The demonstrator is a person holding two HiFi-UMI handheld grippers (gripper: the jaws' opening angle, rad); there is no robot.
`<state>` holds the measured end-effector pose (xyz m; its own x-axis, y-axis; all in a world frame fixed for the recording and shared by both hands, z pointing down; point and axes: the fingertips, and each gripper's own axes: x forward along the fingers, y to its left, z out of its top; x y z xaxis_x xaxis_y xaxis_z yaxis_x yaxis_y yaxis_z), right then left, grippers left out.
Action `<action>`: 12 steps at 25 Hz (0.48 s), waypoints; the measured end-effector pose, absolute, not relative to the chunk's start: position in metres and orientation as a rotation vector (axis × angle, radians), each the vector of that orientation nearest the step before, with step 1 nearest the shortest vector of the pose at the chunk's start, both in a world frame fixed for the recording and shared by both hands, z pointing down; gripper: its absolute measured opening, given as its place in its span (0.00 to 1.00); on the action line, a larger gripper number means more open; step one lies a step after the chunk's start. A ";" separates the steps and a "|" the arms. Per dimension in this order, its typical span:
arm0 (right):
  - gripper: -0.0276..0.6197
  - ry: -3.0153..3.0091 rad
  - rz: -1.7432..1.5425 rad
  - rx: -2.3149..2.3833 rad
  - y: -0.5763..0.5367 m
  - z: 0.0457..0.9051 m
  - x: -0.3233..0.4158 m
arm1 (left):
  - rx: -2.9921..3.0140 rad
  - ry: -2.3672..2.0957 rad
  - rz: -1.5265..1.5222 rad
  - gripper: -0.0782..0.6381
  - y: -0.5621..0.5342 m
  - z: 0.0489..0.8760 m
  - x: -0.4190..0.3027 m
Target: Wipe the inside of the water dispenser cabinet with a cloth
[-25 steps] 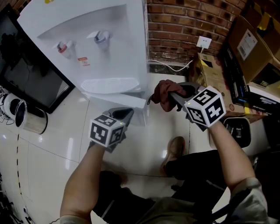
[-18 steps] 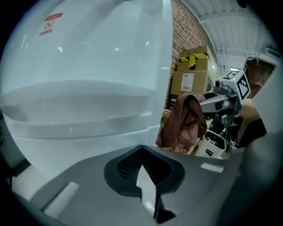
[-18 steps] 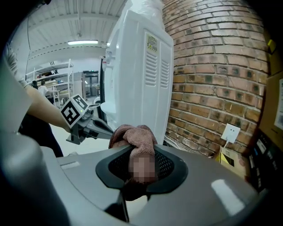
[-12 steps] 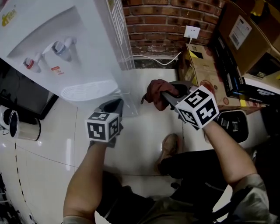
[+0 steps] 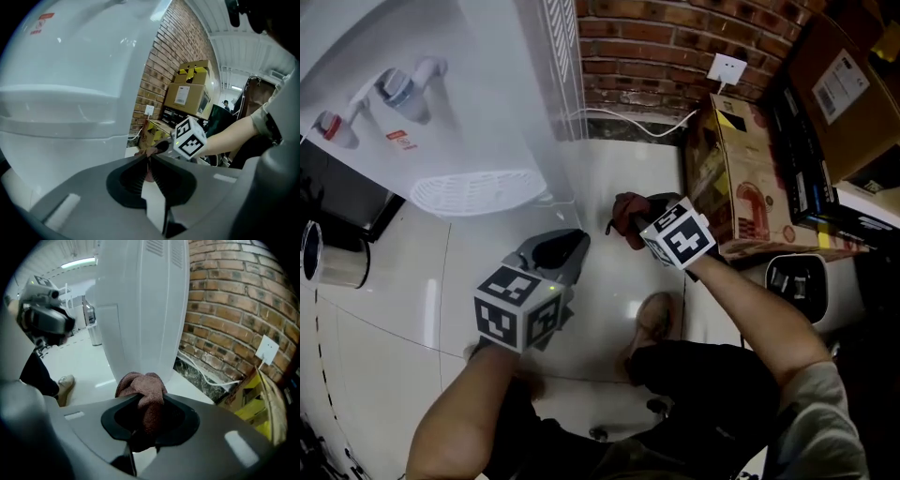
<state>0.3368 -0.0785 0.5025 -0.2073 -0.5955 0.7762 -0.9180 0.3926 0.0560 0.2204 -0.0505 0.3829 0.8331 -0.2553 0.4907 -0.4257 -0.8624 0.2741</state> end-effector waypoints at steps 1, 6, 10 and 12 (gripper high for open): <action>0.20 -1.885 0.585 1.300 -0.081 0.523 0.341 | 2.625 -0.498 0.634 0.11 -0.049 0.384 0.220; 0.20 -1.772 0.737 1.276 -0.077 0.610 0.358 | 2.544 -0.444 0.740 0.11 -0.044 0.405 0.212; 0.21 -1.721 0.824 1.246 -0.073 0.650 0.361 | 2.522 -0.423 0.722 0.11 -0.051 0.403 0.216; 0.22 -1.706 0.885 1.227 -0.070 0.667 0.358 | 2.531 -0.404 0.698 0.11 -0.050 0.399 0.220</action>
<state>0.3580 -0.0702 0.6666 -0.1731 -0.3699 0.9128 -0.9594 0.2730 -0.0713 0.2204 -0.0495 0.3987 0.8261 -0.1507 0.5430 -0.3960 -0.8408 0.3691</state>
